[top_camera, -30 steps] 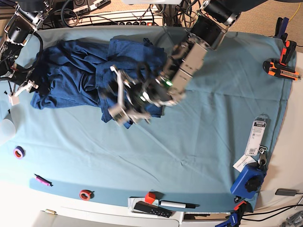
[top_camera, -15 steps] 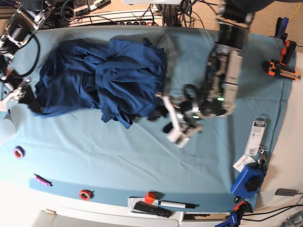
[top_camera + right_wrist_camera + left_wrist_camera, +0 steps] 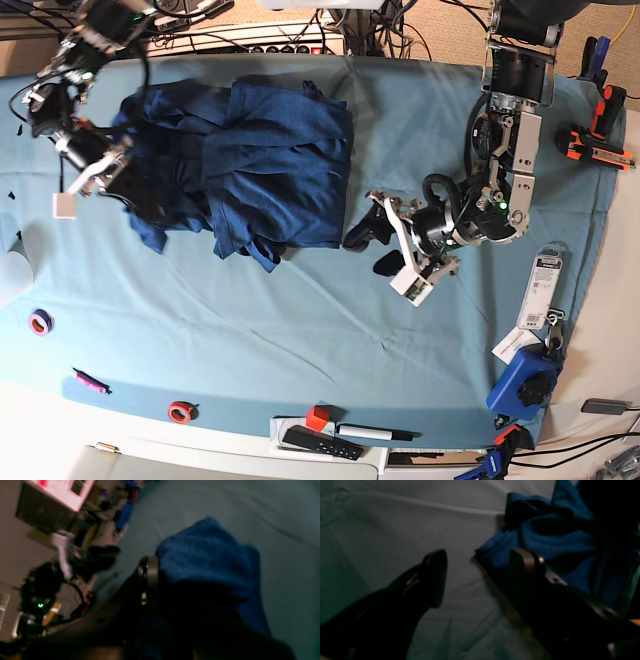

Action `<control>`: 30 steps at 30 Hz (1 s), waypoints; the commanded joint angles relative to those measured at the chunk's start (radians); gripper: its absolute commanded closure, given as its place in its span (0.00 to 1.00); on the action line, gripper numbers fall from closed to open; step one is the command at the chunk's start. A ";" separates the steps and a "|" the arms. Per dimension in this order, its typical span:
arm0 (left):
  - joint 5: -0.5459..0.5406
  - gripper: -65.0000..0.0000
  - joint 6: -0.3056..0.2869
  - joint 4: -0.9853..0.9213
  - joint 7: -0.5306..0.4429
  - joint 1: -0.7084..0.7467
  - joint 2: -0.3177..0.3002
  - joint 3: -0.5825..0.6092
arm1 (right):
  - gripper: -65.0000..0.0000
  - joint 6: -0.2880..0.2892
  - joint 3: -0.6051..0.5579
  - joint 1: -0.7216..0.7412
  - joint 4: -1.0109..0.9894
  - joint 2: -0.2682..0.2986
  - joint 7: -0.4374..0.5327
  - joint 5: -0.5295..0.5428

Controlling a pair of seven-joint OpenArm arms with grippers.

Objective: Layout the t-shirt on the table in an organized manner, then fold the t-shirt properly
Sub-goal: 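Lift the shirt end with the right gripper and fold it toward the left gripper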

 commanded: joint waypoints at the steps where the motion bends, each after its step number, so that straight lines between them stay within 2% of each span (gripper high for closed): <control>1: -0.018 0.44 -0.004 0.018 -0.023 -0.022 0.001 -0.003 | 1.00 0.004 -0.003 0.005 0.062 -0.007 0.020 0.040; 4: -0.018 0.44 -0.004 0.018 -0.023 -0.022 0.000 -0.003 | 1.00 0.004 -0.026 0.003 0.182 -0.072 0.020 0.040; 6: -0.018 0.44 -0.004 0.018 -0.016 -0.022 0.000 -0.003 | 1.00 0.004 -0.059 0.003 0.244 -0.097 0.020 -0.015; 13: -0.018 0.44 -0.005 0.018 0.004 -0.021 0.000 -0.003 | 1.00 0.004 -0.272 0.003 0.308 -0.105 0.020 -0.469; 19: -0.018 0.44 -0.005 0.018 0.004 -0.021 0.000 -0.003 | 1.00 -0.002 -0.461 0.003 0.308 -0.105 0.216 -0.733; 24: -0.018 0.44 -0.005 0.018 0.003 -0.021 0.000 -0.003 | 1.00 -0.072 -0.628 0.003 0.308 -0.105 0.324 -0.916; 30: -0.018 0.44 -0.005 0.018 0.004 -0.021 0.000 -0.003 | 1.00 -0.214 -0.800 0.005 0.309 -0.105 0.397 -1.156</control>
